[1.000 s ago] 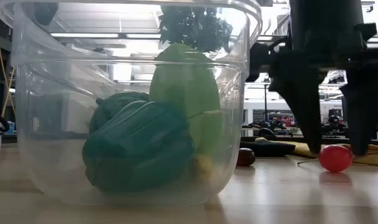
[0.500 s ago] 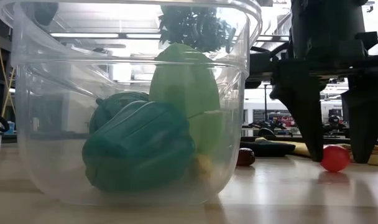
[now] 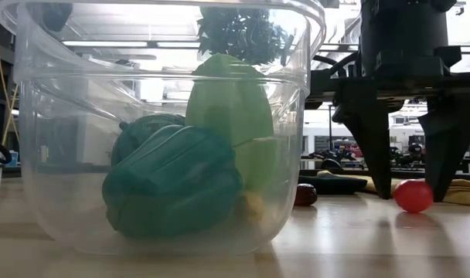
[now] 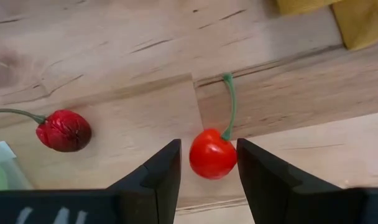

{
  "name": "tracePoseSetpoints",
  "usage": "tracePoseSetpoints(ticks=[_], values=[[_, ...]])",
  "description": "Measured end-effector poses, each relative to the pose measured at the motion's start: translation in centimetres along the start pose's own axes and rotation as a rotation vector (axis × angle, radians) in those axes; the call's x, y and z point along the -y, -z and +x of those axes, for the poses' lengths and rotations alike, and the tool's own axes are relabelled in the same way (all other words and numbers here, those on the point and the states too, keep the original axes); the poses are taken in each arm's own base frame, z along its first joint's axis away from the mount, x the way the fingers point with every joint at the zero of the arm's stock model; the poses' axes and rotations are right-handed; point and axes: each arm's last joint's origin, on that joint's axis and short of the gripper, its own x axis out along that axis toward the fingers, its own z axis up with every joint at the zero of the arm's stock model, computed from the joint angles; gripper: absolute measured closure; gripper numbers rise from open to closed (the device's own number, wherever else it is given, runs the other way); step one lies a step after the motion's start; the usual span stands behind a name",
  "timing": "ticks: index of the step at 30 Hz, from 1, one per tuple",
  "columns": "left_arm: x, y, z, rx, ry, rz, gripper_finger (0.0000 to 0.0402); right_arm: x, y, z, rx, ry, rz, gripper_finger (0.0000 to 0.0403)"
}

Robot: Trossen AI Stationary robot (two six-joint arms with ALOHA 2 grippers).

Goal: Pick and placing Produce into tupperware
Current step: Put the right red cherry into the bin

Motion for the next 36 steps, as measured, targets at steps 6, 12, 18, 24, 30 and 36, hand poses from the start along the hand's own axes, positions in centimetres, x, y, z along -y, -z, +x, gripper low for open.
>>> tracePoseSetpoints(ticks=[6,12,18,24,30,36], values=[[0.0,0.0,0.0,0.0,0.0,0.0,0.0401,-0.09,-0.13,0.0,0.001,0.001,0.003,0.0258],[0.0,0.0,0.0,0.0,0.0,0.0,0.0401,-0.13,-0.19,-0.01,0.001,0.002,0.007,0.0264],[0.0,0.0,0.0,0.0,0.0,0.0,0.0401,-0.13,-0.18,-0.02,-0.004,0.004,0.012,0.0297],[-0.01,0.01,0.0,-0.001,-0.001,0.001,0.0401,-0.13,-0.18,-0.03,-0.005,0.005,0.012,0.0309],[-0.02,0.02,0.0,-0.002,-0.002,0.002,0.0401,-0.14,-0.17,-0.04,-0.005,0.005,0.012,0.031],[-0.08,-0.02,-0.01,0.008,-0.025,0.015,0.0401,-0.16,-0.13,-0.08,-0.011,0.006,0.006,0.031]])
